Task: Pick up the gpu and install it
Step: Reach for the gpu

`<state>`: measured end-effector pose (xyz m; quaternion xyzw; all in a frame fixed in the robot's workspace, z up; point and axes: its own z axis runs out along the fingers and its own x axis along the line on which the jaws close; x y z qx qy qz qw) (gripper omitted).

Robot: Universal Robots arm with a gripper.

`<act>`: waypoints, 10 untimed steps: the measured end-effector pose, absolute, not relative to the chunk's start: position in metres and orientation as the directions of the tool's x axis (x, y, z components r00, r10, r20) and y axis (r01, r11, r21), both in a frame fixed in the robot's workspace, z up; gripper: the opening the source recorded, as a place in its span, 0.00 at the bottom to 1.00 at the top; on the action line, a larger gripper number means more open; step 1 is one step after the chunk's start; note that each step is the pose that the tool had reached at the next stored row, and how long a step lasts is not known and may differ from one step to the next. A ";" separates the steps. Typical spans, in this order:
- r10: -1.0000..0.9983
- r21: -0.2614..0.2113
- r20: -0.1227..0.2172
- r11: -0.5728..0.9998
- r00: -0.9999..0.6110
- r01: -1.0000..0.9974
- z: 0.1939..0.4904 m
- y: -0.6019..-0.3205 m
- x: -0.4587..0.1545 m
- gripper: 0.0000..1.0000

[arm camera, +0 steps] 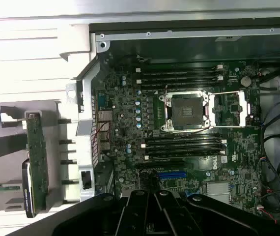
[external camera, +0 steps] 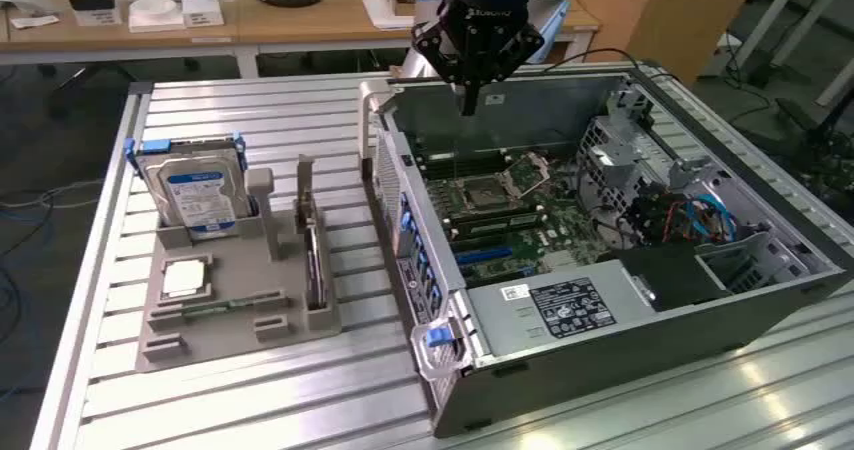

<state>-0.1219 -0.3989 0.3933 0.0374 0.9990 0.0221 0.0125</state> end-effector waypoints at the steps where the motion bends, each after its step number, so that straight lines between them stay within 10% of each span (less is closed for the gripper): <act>1: 0.075 0.045 -0.023 0.996 -0.997 0.074 0.393 -0.399 -0.122 0.11; 10: 0.075 0.045 -0.023 0.996 -0.997 0.074 0.393 -0.399 -0.125 0.11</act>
